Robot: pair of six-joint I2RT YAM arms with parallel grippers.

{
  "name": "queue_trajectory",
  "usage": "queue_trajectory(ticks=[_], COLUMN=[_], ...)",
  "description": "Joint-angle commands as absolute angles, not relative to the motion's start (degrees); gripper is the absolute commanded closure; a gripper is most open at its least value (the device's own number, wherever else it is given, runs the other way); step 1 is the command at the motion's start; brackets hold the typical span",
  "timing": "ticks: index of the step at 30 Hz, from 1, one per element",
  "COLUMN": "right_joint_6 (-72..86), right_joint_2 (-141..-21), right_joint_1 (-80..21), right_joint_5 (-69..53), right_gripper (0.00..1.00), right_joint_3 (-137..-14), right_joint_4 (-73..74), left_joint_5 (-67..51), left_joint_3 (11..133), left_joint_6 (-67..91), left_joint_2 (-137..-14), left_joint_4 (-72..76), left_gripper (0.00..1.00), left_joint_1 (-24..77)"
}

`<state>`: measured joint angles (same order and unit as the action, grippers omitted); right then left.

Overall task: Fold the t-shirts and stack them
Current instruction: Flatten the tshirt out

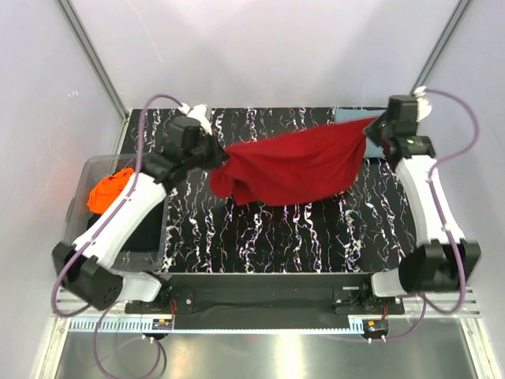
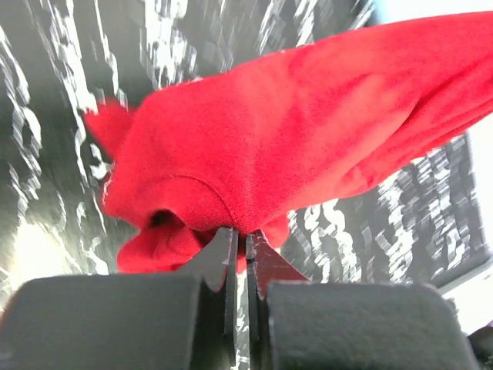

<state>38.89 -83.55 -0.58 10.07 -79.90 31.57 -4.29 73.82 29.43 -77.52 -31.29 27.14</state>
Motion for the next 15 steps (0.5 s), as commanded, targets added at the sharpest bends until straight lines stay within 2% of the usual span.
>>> queue_trajectory(ticks=[1,3,8,11,12,15], right_joint_6=[37.53,36.22,35.07,37.96,40.49,45.16], right_joint_2=[-76.74,-75.85,-70.67,-65.25,-63.74,-60.91], right_joint_1=[-0.26,-0.26,-0.44,-0.35,-0.26,-0.35], right_joint_5=[12.74,12.92,8.70,7.30,5.82,-3.04], right_gripper=[1.00,1.00,1.00,1.00,1.00,1.00], right_joint_3=[-85.51,-87.70,-84.83,-75.09,-67.49,-54.17], right_joint_4=[29.71,29.44,34.77,38.22,38.06,36.66], left_joint_5=[-0.09,1.23,-5.09,-5.88,-7.54,-9.76], left_joint_3=[78.83,79.10,73.14,63.92,57.81,46.28], left_joint_6=[26.55,26.46,28.56,31.45,32.42,35.41], left_joint_2=[-73.40,-72.60,-67.69,-62.68,-61.45,-58.45], left_joint_4=[-33.40,-33.49,-33.66,-32.53,-31.30,-26.73], left_gripper=[1.00,1.00,1.00,1.00,1.00,1.00], left_joint_1=[27.16,27.07,27.86,29.26,29.53,30.58])
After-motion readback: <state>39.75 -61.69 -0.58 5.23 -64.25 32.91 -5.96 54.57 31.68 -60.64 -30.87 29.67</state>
